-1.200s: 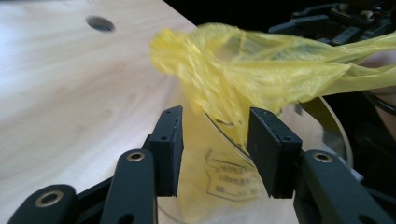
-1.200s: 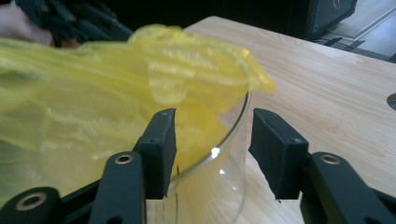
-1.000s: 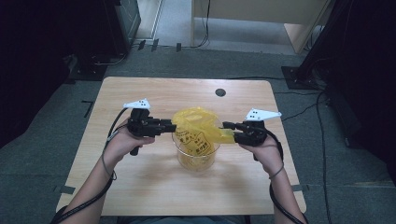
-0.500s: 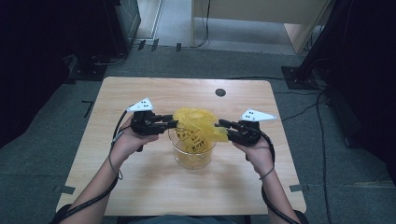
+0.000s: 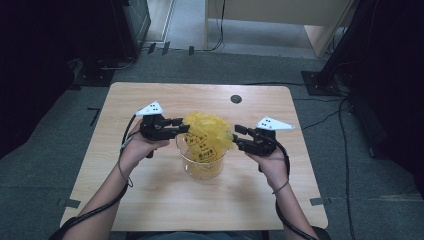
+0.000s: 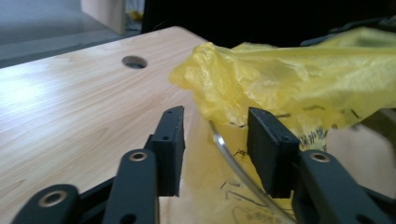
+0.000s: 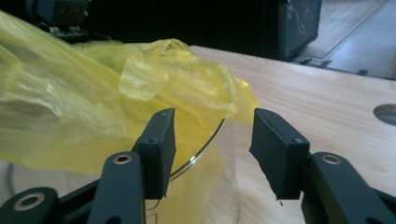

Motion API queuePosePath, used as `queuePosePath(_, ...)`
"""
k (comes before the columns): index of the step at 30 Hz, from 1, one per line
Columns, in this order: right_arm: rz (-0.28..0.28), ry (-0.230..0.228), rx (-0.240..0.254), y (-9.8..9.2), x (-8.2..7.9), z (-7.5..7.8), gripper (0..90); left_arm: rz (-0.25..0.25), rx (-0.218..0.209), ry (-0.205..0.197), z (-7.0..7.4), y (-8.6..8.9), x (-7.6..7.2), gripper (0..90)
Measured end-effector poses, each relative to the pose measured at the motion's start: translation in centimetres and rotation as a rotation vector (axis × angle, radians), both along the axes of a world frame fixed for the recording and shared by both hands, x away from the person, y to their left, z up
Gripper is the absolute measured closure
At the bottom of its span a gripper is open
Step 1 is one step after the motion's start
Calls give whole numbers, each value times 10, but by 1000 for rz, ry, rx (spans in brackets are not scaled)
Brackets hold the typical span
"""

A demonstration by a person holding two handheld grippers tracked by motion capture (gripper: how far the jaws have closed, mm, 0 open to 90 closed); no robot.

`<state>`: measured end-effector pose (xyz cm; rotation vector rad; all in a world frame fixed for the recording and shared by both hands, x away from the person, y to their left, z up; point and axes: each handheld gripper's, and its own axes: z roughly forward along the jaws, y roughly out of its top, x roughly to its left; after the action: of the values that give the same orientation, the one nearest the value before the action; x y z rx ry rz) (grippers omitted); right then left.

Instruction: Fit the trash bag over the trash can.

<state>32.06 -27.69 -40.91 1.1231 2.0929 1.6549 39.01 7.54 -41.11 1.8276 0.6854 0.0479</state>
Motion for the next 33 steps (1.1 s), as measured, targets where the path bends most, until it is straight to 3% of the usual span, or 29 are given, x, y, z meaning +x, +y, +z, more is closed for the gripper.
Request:
queuePosePath(2,3,-20,12,-8,1,5,493,-15,-15,16,4,3,2,528)
queuePosePath(6,-3,-43,43,-14,12,14,496,2,-52,63,13,3,12,508)
queuePosePath(9,23,-60,78,-11,22,20,541,-2,-39,45,20,1,14,504)
queuePosePath(12,92,-38,101,-2,27,25,559,-4,-53,9,33,-3,13,505)
queuePosePath(16,198,-27,17,24,29,30,537,-15,-26,-15,47,-16,14,504)
queuePosePath(19,262,-30,-79,44,28,30,527,-26,8,-4,49,-28,12,504)
queuePosePath(23,347,-30,-163,60,21,30,507,-54,72,2,48,-39,8,497)
queuePosePath(27,391,-60,-213,62,16,31,495,-65,153,7,46,-41,1,531)
queuePosePath(31,424,-95,-231,60,14,33,456,-84,200,0,47,-42,-6,559)
queuePosePath(33,439,-110,-241,62,15,33,462,-88,198,0,48,-41,-9,562)
